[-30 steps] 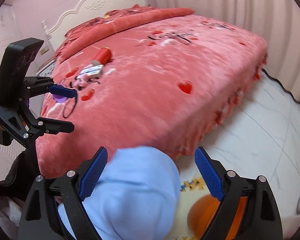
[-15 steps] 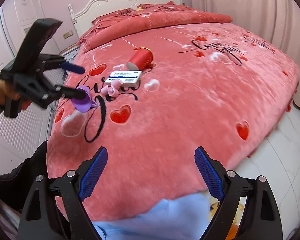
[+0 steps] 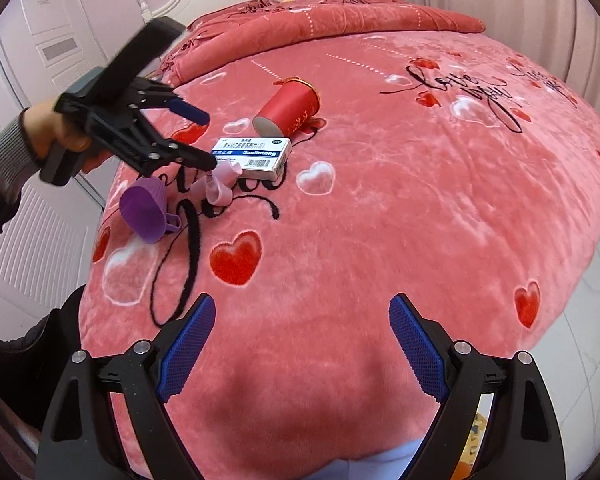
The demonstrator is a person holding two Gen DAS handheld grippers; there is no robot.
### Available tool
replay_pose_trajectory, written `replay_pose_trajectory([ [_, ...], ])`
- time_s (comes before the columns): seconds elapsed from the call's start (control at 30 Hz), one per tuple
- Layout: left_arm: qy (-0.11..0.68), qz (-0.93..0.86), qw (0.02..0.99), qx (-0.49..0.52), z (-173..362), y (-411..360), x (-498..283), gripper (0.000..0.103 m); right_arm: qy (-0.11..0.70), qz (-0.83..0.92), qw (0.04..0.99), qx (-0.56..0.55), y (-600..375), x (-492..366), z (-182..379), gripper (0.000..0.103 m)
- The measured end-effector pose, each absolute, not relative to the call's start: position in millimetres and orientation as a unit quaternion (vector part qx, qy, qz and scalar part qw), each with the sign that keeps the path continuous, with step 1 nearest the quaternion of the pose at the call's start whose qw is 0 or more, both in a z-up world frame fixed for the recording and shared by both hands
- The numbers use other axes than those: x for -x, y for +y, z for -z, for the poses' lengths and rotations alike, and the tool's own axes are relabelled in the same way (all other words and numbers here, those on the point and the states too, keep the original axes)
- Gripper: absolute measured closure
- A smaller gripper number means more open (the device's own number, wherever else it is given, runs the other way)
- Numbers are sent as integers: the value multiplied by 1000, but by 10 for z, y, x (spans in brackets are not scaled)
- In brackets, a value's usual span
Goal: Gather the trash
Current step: 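Grasp the white-and-blue medicine box with the left gripper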
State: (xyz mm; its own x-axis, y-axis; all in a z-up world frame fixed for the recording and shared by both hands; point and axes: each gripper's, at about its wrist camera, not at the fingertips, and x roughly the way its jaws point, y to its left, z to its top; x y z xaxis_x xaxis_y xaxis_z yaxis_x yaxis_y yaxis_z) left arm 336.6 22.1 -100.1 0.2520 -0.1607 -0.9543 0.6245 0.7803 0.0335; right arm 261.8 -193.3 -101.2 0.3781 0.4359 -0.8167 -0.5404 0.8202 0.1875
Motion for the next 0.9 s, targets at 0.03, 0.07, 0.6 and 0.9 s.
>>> replay_pose_trajectory([
  [0.03, 560, 262, 758, -208, 1038, 220, -3406, 9, 476, -295, 827, 54, -1919, -2667, 1041, 15],
  [0.07, 564, 269, 753, -208, 1081, 225, -3448, 9, 477, -295, 826, 54, -1913, -2699, 1062, 15],
  [0.6, 575, 293, 743, -177, 1513, 405, -3776, 9, 478, -310, 821, 51, -1637, -3126, 1237, 15],
  [0.9, 572, 289, 754, -146, 1368, 859, -3627, 39, 447, -336, 826, 61, -1277, -3595, 1107, 15],
])
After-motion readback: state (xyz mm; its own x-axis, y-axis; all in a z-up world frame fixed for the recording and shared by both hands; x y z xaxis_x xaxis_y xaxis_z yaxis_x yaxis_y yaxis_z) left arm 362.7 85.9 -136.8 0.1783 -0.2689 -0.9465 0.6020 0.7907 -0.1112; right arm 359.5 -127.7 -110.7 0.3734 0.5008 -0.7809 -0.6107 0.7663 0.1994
